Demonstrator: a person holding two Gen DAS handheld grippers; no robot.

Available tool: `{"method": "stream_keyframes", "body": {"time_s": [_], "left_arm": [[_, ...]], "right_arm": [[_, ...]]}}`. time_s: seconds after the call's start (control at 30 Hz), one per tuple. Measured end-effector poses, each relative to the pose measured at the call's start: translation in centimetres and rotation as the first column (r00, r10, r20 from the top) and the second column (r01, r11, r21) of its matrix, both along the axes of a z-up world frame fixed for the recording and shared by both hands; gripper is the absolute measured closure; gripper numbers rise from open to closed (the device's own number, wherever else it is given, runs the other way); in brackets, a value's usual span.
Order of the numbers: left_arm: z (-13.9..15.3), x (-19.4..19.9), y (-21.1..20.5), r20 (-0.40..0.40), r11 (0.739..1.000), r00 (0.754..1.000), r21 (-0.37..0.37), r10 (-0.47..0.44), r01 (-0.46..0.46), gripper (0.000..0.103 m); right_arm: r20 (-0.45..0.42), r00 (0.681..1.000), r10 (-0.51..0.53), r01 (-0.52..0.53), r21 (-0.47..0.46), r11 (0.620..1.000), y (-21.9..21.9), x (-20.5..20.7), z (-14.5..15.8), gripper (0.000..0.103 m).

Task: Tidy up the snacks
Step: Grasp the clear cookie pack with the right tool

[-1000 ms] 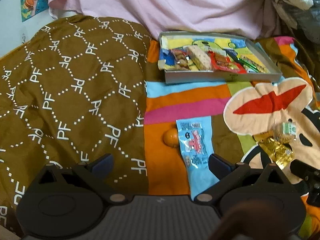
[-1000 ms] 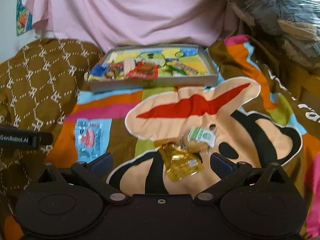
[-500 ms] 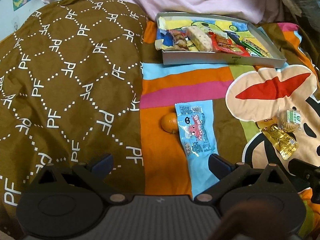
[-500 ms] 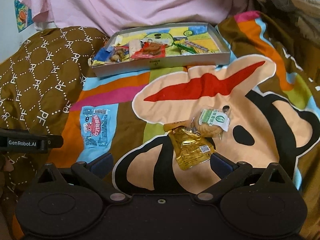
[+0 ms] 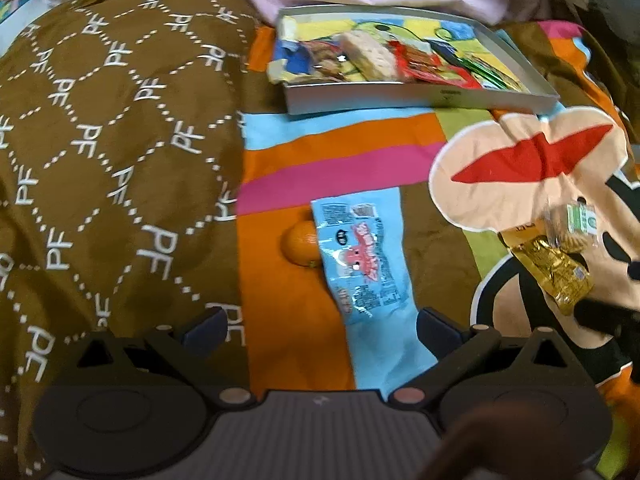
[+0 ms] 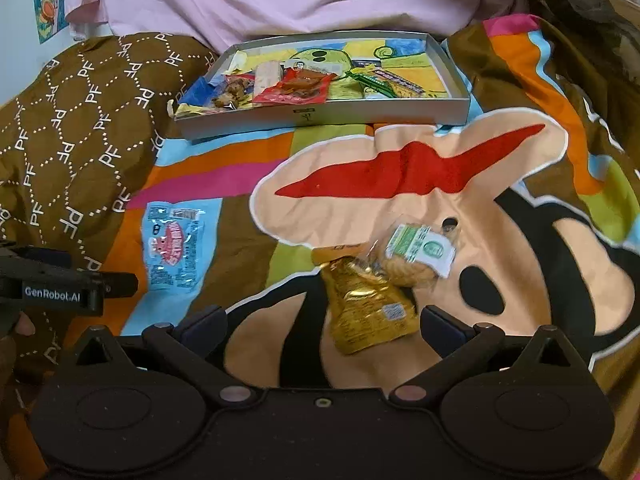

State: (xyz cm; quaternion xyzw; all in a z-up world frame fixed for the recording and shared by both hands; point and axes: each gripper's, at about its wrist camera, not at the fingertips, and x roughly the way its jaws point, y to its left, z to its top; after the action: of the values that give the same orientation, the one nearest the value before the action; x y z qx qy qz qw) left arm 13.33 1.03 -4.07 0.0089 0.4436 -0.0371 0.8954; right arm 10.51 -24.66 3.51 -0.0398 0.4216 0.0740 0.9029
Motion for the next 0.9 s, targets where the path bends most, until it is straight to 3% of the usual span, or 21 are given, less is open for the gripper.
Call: {"method": "stream_keyframes", "body": {"time_s": [0.17, 0.37, 0.57, 0.77, 0.9], "left_arm": [[-0.6, 0.9, -0.8, -0.003, 0.999, 1.000, 0.030, -0.020, 0.020, 0.000], [-1.0, 0.6, -1.1, -0.022, 0.999, 0.999, -0.012, -0.043, 0.043, 0.000], [-0.5, -0.2, -2.6, 0.030, 0.989, 0.991, -0.065, -0.128, 0.130, 0.000], [-0.4, 0.4, -6.0, 0.105, 0.952, 0.953, -0.094, -0.283, 0.292, 0.000], [-1.3, 0.8, -9.1, 0.147, 0.915, 0.911, -0.067, -0.385, 0.397, 0.000]], "right_arm": [[0.010, 1.000, 0.018, -0.018, -0.024, 1.000, -1.3, 1.7, 0.0, 0.001], [0.019, 0.996, 0.085, -0.085, -0.008, 0.996, -2.9, 3.8, -0.1, 0.001], [0.030, 0.991, 0.134, -0.128, -0.148, 0.981, -3.9, 5.8, -0.6, 0.003], [0.020, 0.980, 0.196, -0.188, -0.199, 0.962, -4.8, 5.7, -1.0, 0.015], [0.010, 0.975, 0.220, -0.214, -0.201, 0.956, -4.7, 5.8, -1.4, 0.024]]}}
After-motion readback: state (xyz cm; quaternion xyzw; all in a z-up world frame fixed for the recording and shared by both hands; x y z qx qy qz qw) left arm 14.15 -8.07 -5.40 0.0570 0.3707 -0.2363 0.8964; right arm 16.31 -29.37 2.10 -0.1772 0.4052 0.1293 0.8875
